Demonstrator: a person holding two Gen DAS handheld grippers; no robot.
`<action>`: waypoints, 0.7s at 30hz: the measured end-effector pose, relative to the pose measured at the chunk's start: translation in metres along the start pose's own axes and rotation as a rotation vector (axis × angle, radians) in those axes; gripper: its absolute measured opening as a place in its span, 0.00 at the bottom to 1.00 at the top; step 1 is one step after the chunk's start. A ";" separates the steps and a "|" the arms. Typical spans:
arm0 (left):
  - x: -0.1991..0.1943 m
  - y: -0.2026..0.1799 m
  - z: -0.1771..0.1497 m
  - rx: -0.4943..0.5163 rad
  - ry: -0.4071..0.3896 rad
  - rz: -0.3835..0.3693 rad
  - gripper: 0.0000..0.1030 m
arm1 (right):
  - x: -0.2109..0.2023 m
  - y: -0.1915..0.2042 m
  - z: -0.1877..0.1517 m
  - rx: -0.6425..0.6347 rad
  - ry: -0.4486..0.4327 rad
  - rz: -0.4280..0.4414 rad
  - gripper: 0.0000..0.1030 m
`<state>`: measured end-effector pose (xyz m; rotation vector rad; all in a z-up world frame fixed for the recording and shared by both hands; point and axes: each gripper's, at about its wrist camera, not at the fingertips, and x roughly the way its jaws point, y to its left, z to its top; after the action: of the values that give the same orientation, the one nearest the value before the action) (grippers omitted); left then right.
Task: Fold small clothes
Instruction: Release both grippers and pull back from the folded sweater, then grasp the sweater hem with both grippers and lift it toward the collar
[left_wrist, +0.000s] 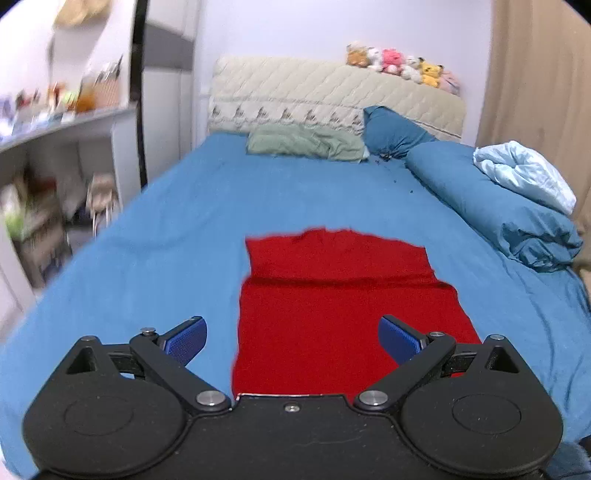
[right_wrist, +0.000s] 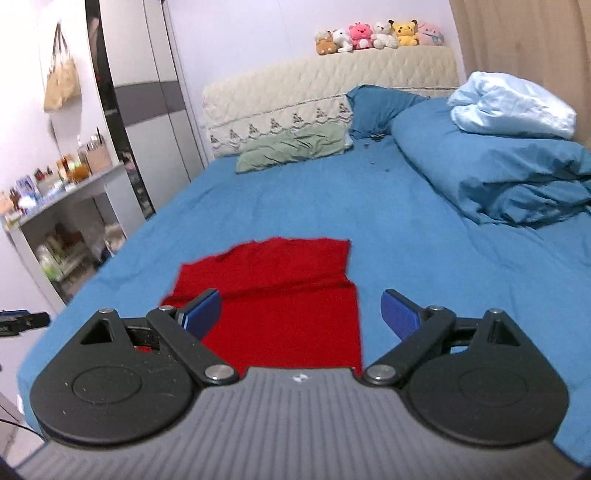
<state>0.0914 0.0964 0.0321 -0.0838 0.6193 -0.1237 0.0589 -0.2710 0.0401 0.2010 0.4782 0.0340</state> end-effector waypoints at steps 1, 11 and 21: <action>0.002 0.004 -0.012 -0.028 0.024 -0.012 0.98 | -0.001 -0.001 -0.011 -0.002 0.018 -0.006 1.00; 0.052 0.029 -0.093 -0.102 0.153 0.022 0.97 | 0.045 -0.008 -0.124 0.005 0.189 -0.134 1.00; 0.106 0.036 -0.119 -0.052 0.255 0.076 0.54 | 0.101 -0.012 -0.164 -0.017 0.265 -0.212 1.00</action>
<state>0.1112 0.1122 -0.1292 -0.0950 0.8795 -0.0447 0.0732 -0.2444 -0.1503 0.1288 0.7607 -0.1446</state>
